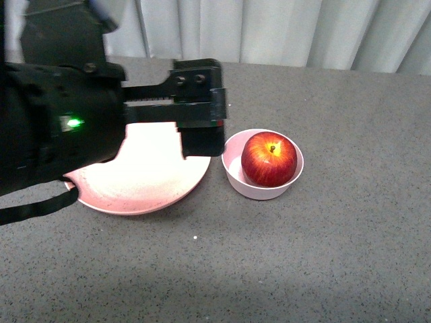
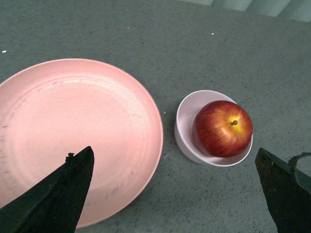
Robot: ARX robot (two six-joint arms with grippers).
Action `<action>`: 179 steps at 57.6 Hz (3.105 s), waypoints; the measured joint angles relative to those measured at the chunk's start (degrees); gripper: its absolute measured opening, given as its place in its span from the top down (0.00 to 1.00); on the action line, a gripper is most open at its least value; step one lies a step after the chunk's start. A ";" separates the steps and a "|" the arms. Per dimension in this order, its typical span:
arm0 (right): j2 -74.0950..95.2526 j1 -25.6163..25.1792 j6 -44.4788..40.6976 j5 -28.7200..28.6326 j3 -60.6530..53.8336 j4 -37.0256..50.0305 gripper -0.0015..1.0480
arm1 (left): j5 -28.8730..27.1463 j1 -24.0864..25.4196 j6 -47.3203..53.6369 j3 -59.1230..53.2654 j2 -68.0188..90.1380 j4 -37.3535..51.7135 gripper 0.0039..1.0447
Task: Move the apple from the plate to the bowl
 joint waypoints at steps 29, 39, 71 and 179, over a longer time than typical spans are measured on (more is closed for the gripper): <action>0.00 -0.02 0.00 0.00 0.00 0.00 0.09 | -6.88 12.11 16.74 -24.00 -24.13 24.63 0.64; 0.02 -0.02 0.00 0.00 0.00 0.00 0.09 | -3.15 16.57 17.20 -26.73 -32.54 18.49 0.92; 0.00 0.00 0.00 0.07 0.00 0.00 0.09 | 9.44 29.48 17.77 -28.81 -59.28 -4.11 0.97; 0.00 0.00 0.00 0.00 0.00 0.00 0.09 | 9.86 29.66 17.92 -28.81 -88.94 -33.70 0.06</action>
